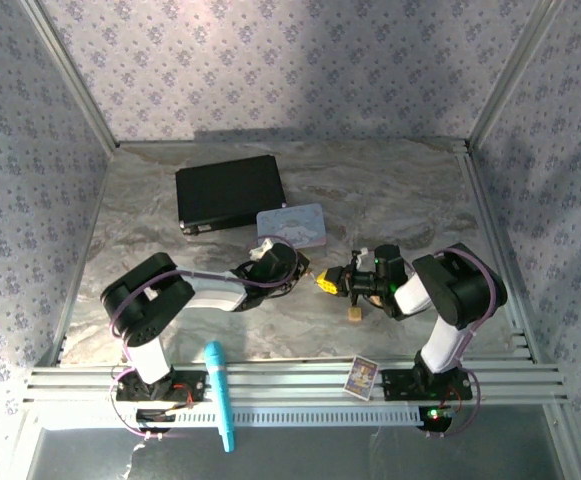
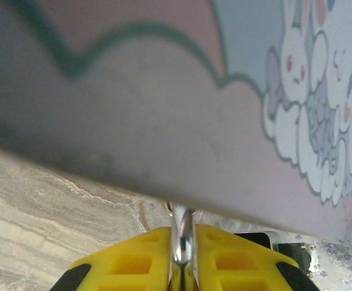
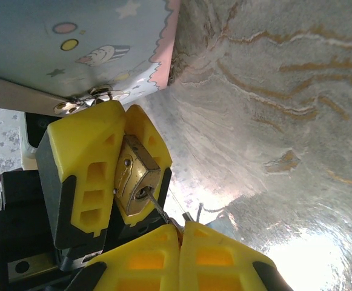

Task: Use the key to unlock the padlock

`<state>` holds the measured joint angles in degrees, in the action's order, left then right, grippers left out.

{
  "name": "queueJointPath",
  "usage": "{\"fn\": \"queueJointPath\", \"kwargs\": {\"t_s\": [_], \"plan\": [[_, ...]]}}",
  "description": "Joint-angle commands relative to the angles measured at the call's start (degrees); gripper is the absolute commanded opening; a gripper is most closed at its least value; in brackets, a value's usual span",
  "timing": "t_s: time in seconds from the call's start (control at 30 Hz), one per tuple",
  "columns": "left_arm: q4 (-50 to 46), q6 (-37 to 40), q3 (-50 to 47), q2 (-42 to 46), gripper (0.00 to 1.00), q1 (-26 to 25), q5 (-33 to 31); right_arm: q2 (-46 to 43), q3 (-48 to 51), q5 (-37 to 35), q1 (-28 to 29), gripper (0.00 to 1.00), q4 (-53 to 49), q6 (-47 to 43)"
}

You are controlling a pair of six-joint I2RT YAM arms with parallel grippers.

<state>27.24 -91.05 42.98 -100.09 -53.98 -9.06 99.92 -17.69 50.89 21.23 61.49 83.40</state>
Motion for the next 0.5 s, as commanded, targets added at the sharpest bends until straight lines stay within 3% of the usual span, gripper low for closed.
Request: {"fn": "queueJointPath", "kwargs": {"t_s": [0.0, 0.47], "plan": [[1.7, -1.0, 2.0, -2.0, 0.00, -2.6, 11.3, -0.5, -3.6, -0.9, 0.0, 0.00, 3.5, 0.3], [5.2, 1.1, -0.1, -0.4, 0.00, -3.0, 8.8, 2.3, -4.4, -0.2, -0.8, 0.00, 3.2, -0.1]]}}
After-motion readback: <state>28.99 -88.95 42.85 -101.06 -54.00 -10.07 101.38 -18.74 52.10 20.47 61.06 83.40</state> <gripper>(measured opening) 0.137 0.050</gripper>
